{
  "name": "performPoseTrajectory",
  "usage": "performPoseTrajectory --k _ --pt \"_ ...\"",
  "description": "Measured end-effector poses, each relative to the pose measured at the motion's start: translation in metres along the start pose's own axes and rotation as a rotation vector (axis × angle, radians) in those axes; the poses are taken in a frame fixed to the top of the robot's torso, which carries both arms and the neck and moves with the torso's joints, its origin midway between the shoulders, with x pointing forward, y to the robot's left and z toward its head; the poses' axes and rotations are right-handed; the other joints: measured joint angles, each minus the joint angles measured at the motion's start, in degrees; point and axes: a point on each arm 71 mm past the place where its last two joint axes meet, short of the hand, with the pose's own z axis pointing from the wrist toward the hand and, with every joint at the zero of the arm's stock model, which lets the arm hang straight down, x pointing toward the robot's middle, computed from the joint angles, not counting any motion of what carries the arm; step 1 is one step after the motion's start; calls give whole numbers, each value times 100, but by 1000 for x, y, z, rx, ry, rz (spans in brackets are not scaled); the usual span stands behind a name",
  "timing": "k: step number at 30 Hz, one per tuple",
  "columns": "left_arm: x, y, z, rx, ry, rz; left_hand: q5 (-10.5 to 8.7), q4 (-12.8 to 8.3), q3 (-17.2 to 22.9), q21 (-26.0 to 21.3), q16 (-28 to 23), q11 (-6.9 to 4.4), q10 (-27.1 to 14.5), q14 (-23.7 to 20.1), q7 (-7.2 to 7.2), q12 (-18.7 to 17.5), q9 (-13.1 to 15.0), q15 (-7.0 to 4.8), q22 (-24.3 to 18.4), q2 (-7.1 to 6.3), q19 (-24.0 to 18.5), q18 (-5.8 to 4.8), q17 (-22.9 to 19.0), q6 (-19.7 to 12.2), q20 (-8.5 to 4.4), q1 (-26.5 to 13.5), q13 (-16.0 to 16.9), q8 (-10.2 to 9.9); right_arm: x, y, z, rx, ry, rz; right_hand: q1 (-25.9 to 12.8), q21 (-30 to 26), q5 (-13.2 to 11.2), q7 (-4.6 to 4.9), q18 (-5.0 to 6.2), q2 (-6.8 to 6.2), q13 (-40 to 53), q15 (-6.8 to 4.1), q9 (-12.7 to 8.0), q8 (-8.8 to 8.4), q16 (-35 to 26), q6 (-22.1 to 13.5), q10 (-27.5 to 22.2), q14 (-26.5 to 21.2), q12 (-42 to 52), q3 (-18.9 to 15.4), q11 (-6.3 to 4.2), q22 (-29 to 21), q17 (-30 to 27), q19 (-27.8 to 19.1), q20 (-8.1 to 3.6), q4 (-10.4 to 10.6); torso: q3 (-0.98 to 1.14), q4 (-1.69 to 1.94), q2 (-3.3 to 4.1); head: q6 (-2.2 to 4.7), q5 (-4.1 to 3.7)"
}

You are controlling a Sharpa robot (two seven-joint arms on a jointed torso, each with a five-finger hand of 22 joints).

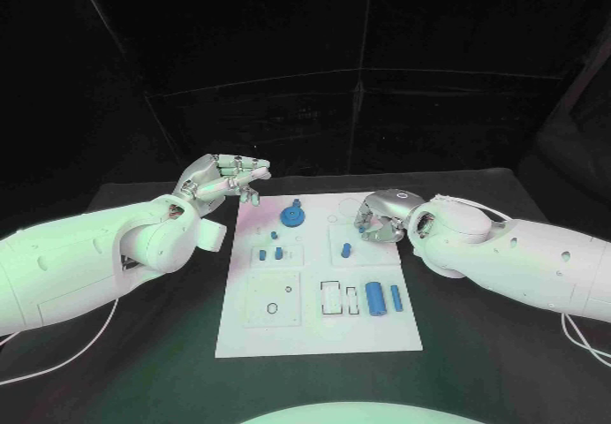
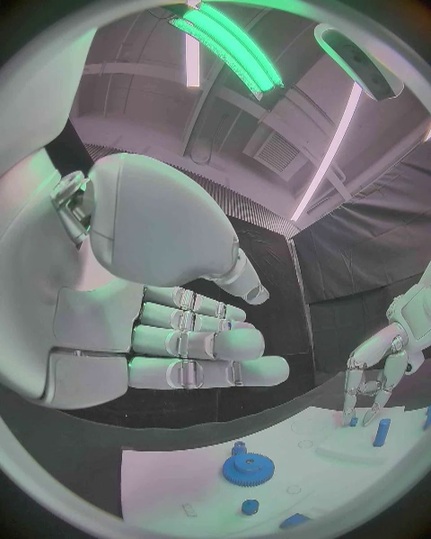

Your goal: Assemble the parts on the task board

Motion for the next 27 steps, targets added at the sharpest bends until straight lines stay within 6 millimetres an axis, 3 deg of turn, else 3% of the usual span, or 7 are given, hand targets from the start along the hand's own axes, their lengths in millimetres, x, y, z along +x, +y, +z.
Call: performPoseTrajectory --k 5,20,24,27 --pt "0 0 0 0 -1 -1 0 -16 -16 -26 0 0 0 0 22 24 -7 0 -10 0 0 -1 -6 -22 0 0 0 0 0 1 2 -3 2 -2 88 109 -224 -44 0 88 -110 0 8 0 11 149 174 0 -28 300 -41 136 15 73 -34 -41 1 0 -3 -14 21" --pt "-1 0 0 -1 -1 -4 0 -16 -16 -26 0 22 -22 0 42 24 -12 0 -20 23 0 -2 -12 -43 0 24 -1 0 -1 3 4 0 5 -16 61 445 -613 -109 -1 111 -304 -43 24 -8 0 430 541 0 -94 1021 -112 683 -62 297 -112 -273 2 0 0 -35 -8" --pt "-1 0 0 -2 -1 -4 0 -26 -26 -26 0 22 -21 0 42 24 -13 0 -22 23 0 -2 -12 -43 0 23 -1 0 -1 4 3 2 -2 -21 7 499 -644 -105 -1 132 -340 -43 25 -27 0 473 580 0 -116 1231 -113 758 -75 313 -96 -361 2 0 2 -43 -15" --pt "-1 0 0 -2 -1 -4 0 -32 -32 -26 0 42 -42 0 42 47 -17 0 -32 38 0 -3 -19 -43 0 38 2 0 0 3 2 4 -9 -23 -108 590 -643 -105 -1 77 -367 -43 25 -28 -8 473 626 0 -156 1391 -131 874 -118 363 -108 -443 2 0 1 -49 -15"
